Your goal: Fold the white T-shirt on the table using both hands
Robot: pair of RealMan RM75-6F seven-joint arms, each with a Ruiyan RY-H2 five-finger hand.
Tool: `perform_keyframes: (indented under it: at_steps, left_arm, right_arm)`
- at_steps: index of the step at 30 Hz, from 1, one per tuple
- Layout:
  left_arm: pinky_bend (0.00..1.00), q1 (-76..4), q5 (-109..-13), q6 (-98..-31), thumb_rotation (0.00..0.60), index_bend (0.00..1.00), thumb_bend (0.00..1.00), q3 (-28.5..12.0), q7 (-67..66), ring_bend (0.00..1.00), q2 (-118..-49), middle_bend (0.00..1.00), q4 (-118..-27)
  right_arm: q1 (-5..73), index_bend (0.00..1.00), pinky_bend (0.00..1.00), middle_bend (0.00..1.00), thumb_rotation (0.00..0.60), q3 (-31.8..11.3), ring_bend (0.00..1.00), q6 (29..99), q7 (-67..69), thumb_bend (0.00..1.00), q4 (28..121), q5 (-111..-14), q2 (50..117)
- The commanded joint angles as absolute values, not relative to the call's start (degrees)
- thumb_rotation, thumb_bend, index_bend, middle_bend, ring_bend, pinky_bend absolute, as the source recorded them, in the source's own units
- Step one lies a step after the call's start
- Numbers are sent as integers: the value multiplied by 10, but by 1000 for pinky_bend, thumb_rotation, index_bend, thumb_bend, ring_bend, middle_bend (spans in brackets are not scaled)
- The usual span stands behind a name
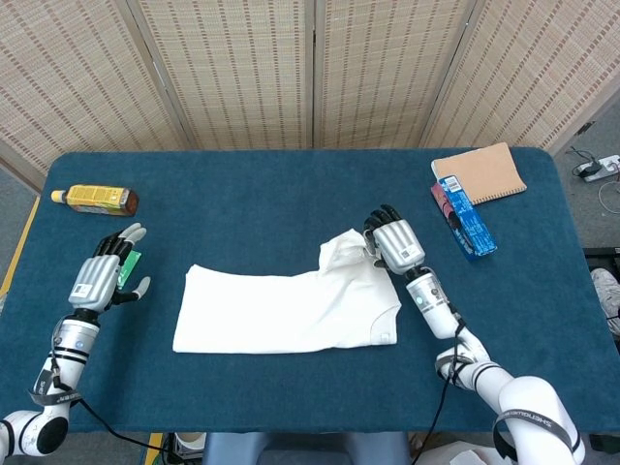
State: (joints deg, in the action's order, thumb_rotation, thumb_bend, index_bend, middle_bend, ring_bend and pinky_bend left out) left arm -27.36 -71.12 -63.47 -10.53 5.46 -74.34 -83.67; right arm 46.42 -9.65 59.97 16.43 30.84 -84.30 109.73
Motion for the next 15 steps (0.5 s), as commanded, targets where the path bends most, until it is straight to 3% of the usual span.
perform_keyframes:
  at_steps: [1,7,9,12,14,15]
  left_arm:
    - [6,-273,-712,-635,600,38,384,-105,54,0,-742,52,-838]
    - [6,-272,-712,-637,600,38,384,-105,52,0,-737,52,-841]
    - [6,-271,-713,-638,600,38,384,-105,51,0,-735,52,-842]
    - [6,-269,-714,-640,600,38,384,-105,51,0,-732,52,-845]
    - [6,-268,-714,-641,600,38,384,-104,50,0,-730,52,-846]
    - [6,-267,-714,-641,600,38,384,-103,49,0,-729,52,-846]
  right_arm:
    - [475,705,112,385,600,-113,203,582,151,386,300,-823,1109]
    - [491,702,112,378,600,-130,203,543,128,387,280,-797,1124]
    - [497,642,112,347,600,-135,203,526,121,387,273,-789,1128]
    - [507,390,107,251,600,-143,167,503,109,372,268,-776,1132]
    - [511,169,85,163,600,-147,107,493,102,326,269,-769,1132]
    - [512,114,74,140,600,-148,91,493,101,312,273,-769,1129]
